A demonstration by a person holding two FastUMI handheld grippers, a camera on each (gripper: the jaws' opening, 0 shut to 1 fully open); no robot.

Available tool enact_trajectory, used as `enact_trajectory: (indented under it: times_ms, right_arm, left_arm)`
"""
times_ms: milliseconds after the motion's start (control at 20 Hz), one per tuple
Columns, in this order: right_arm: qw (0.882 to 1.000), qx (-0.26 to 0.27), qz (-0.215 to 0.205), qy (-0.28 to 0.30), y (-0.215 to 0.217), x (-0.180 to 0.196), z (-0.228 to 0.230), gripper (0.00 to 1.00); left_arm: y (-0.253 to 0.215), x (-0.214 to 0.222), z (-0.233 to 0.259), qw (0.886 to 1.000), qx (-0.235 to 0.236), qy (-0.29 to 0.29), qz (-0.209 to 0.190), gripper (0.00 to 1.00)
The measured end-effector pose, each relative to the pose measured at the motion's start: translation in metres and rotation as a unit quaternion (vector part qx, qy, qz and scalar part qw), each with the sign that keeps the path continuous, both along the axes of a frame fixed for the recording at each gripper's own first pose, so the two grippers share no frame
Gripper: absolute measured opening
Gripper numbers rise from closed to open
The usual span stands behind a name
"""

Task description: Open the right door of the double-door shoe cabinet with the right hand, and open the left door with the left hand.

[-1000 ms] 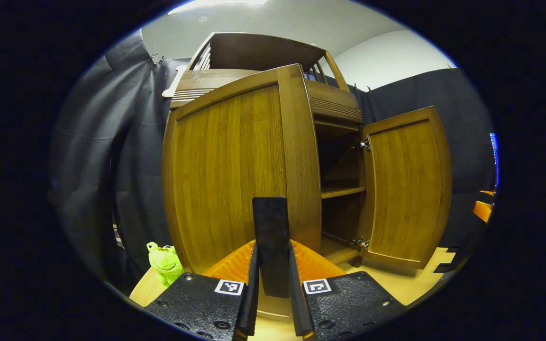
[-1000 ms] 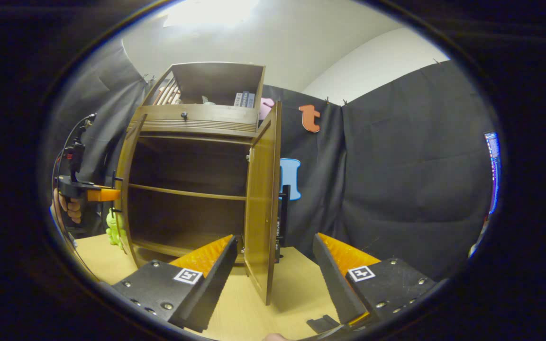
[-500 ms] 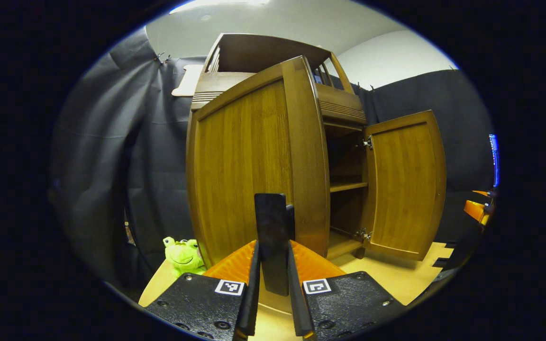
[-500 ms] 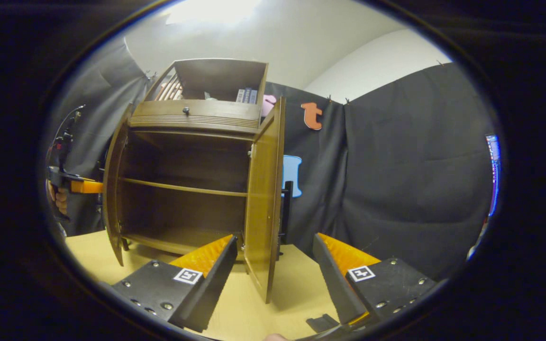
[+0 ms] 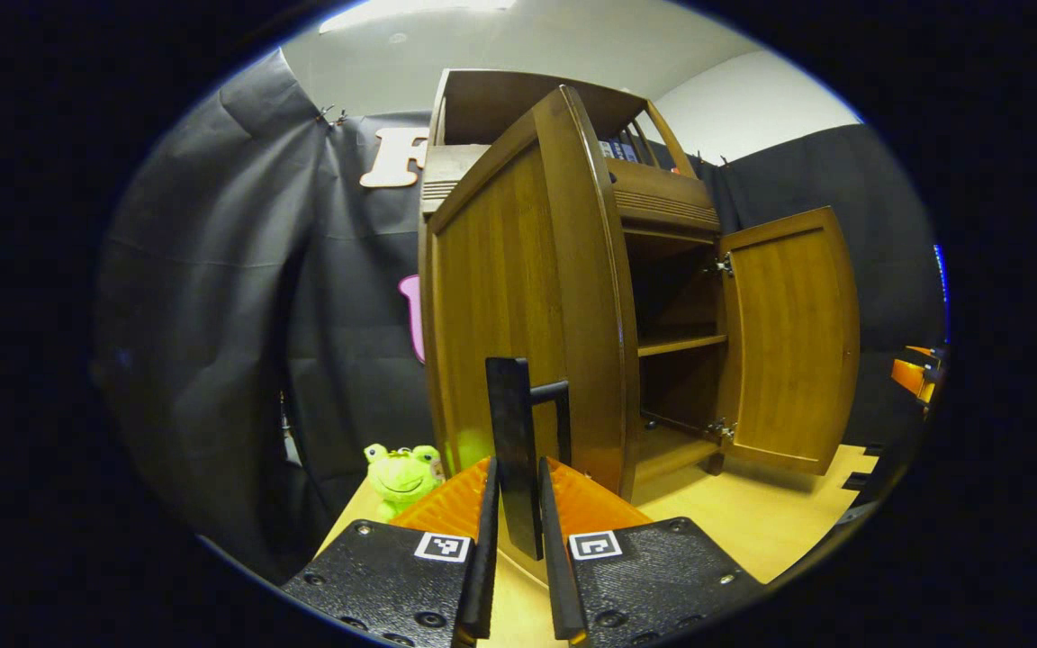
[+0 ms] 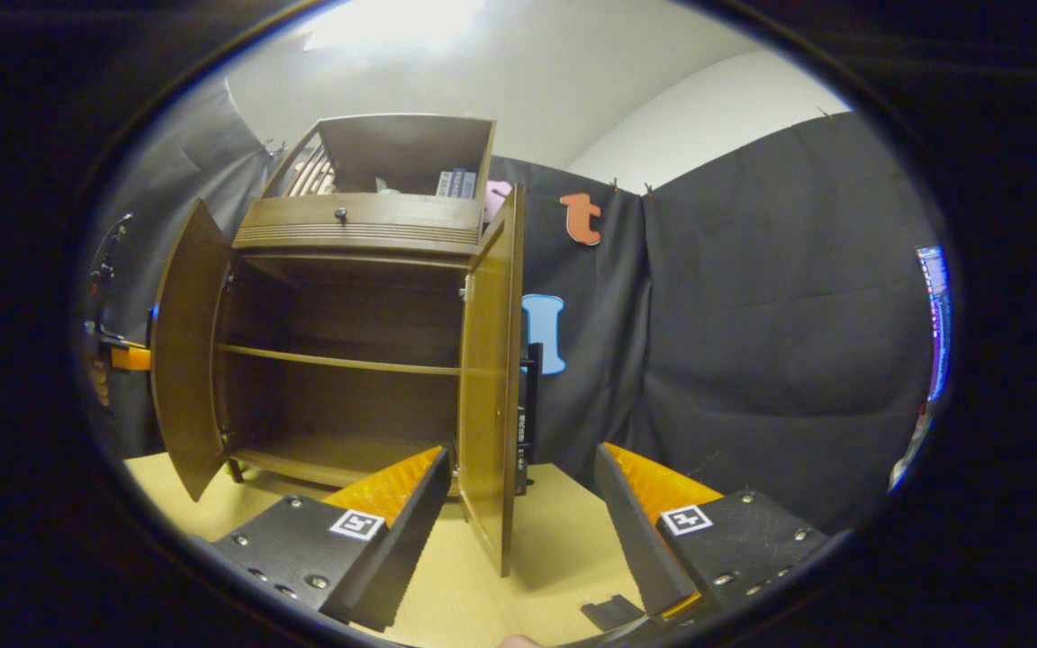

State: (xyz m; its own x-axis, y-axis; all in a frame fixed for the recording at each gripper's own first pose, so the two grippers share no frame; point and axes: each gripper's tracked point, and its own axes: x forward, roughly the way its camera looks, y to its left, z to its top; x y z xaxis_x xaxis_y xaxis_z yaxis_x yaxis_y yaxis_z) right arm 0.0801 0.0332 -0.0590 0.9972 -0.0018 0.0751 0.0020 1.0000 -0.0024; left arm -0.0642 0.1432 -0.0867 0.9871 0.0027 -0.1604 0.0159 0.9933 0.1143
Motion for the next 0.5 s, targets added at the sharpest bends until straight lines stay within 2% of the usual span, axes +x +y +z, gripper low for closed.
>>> enact_trajectory:
  times_ms: [150,250,300,500]
  right_arm:
    - [1.000,0.001,0.001,0.004,0.005,0.002,-0.003,0.96]
    - [1.000,0.000,0.005,0.000,0.012,0.005,-0.001,0.96]
    - [1.000,-0.002,0.006,-0.001,0.014,0.006,-0.001,0.96]
    - [1.000,-0.010,0.011,0.003,0.025,0.008,-0.005,0.96]
  left_arm:
    - [0.031,-0.007,0.001,0.999,0.008,-0.001,0.031,0.27]
    - [0.040,-0.006,-0.001,0.999,0.006,0.003,0.038,0.12]
    - [0.044,-0.006,-0.001,0.999,-0.001,0.006,0.037,0.17]
    - [0.070,-0.013,0.001,0.999,-0.024,0.013,0.038,0.14]
